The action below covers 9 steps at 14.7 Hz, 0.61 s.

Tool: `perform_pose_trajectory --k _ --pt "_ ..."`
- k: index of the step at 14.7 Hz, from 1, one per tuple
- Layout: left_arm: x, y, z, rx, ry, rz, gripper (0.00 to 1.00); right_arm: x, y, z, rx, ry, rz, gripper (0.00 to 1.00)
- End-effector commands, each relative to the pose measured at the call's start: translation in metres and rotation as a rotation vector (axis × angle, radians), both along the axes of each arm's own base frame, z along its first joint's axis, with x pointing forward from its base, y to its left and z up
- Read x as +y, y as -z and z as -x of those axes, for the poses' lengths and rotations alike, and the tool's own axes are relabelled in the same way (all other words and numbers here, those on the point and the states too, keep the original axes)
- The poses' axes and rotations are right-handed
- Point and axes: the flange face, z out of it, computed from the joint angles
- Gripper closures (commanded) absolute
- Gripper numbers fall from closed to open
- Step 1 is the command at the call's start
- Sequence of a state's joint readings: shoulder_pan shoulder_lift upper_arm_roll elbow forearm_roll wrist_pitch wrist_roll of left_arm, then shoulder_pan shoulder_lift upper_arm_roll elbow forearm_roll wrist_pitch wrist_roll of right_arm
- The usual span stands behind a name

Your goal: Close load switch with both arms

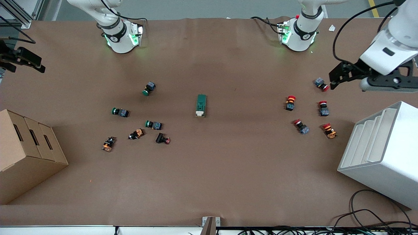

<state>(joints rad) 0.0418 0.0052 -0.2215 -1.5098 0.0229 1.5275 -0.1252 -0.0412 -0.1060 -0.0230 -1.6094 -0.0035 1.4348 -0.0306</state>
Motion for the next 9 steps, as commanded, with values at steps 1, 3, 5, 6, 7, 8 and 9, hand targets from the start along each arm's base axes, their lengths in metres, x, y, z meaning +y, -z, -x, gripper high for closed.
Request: perform_pose_trajectory --k 1,3,5,6,7,8,9 --pt "0.024 -0.002 0.016 0.049 -0.041 0.016 0.00 -0.004 -0.002 0.005 -0.008 0.026 -0.019 0.00" --pt "0.037 -0.002 0.024 0.060 -0.061 0.018 0.00 -0.010 -0.001 0.006 -0.009 0.042 -0.039 0.00" --pt "0.043 -0.001 0.046 0.042 -0.072 0.012 0.00 -0.011 -0.001 0.005 -0.010 0.042 -0.040 0.00" --pt "0.042 0.001 0.052 0.018 -0.071 0.009 0.00 -0.011 -0.002 0.005 -0.015 0.040 -0.040 0.00" --pt "0.042 0.002 0.055 0.010 -0.074 0.009 0.00 -0.009 -0.003 0.005 -0.016 0.034 -0.040 0.00" --pt "0.042 0.002 0.055 0.007 -0.073 0.009 0.00 -0.009 -0.003 0.005 -0.016 0.034 -0.040 0.00" --pt "0.042 0.001 0.054 0.001 -0.074 0.010 0.00 -0.008 -0.003 0.005 -0.016 0.033 -0.039 0.00"
